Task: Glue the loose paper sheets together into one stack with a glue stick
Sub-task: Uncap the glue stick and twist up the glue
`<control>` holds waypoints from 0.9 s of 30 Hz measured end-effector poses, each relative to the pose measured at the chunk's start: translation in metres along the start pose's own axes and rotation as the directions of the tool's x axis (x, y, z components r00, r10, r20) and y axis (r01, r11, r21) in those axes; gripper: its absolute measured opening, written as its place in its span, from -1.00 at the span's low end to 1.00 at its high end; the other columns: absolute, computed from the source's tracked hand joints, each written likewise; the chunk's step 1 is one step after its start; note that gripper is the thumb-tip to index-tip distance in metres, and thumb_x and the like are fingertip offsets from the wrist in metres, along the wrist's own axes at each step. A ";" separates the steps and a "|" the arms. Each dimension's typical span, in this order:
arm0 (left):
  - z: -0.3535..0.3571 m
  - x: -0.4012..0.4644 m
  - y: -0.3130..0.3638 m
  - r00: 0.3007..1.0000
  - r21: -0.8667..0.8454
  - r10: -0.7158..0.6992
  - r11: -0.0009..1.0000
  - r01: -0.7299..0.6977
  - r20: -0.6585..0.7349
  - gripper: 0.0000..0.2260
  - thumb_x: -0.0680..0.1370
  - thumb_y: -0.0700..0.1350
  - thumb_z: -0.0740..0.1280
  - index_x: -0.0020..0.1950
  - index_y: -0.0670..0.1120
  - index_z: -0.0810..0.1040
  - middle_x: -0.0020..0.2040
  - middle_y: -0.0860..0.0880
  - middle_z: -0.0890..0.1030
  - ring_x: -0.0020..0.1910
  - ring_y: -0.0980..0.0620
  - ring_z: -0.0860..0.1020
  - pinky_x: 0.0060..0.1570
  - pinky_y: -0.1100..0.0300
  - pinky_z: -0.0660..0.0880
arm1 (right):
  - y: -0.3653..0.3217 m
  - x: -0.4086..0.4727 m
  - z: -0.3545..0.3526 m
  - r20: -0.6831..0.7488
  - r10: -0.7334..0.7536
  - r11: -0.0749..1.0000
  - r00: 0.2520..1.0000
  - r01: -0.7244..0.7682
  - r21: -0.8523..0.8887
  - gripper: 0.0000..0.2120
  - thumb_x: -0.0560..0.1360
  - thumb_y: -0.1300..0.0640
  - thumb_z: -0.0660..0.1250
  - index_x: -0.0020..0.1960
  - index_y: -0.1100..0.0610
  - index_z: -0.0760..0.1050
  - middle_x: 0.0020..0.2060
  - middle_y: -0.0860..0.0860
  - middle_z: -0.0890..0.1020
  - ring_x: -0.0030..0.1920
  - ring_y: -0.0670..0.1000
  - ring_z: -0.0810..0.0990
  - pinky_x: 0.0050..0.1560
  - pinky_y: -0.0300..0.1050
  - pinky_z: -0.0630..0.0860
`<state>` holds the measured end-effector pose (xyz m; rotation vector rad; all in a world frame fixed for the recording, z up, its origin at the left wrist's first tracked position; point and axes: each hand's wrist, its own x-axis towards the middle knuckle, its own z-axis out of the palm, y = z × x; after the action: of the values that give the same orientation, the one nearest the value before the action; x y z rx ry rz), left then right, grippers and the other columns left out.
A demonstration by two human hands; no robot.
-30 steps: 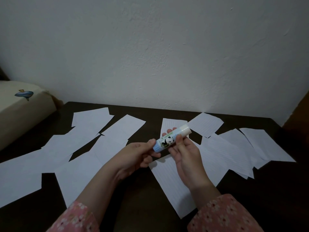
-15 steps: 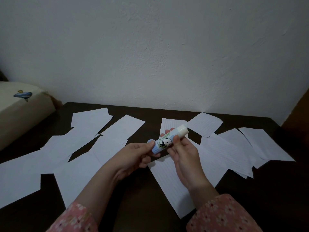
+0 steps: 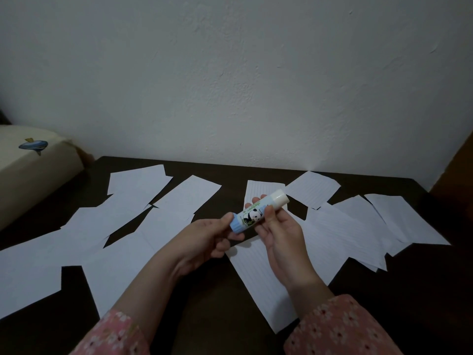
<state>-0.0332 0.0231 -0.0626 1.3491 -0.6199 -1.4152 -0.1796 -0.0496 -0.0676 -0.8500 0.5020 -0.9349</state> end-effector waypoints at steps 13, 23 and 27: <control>0.005 0.000 -0.001 0.999 0.027 0.041 0.999 -0.040 -0.030 -0.53 0.49 0.16 0.28 0.19 -0.18 0.56 -0.10 -0.11 0.66 -0.39 0.12 0.37 -0.40 0.30 0.32 | 0.000 0.001 0.000 -0.009 0.019 0.998 1.000 -0.018 0.064 -0.84 0.54 0.17 0.22 0.05 0.11 0.54 -0.09 -0.01 0.72 0.05 -0.01 0.66 0.15 -0.04 0.54; 0.000 -0.001 -0.001 0.990 0.057 0.129 0.990 -0.126 -0.053 -0.68 0.36 -0.07 0.44 0.08 -0.15 0.64 -0.09 -0.14 0.60 -0.37 0.12 0.40 -0.37 0.29 0.37 | 0.003 0.001 0.001 0.009 0.021 0.999 1.000 -0.021 0.028 -0.76 0.43 0.09 0.27 0.07 0.08 0.55 -0.02 -0.01 0.70 0.13 0.01 0.63 0.19 -0.03 0.52; -0.001 -0.001 -0.001 0.996 0.026 0.084 0.996 -0.084 0.001 -0.64 0.42 0.02 0.40 0.12 -0.17 0.62 -0.17 -0.06 0.61 -0.38 0.13 0.38 -0.37 0.29 0.33 | 0.003 0.001 0.000 0.001 0.023 0.999 1.000 -0.023 0.024 -0.76 0.43 0.09 0.28 0.07 0.07 0.56 -0.02 0.00 0.70 0.13 0.01 0.63 0.18 -0.05 0.54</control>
<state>-0.0325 0.0251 -0.0635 1.3282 -0.6890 -1.3435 -0.1775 -0.0493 -0.0698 -0.8214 0.4975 -0.9181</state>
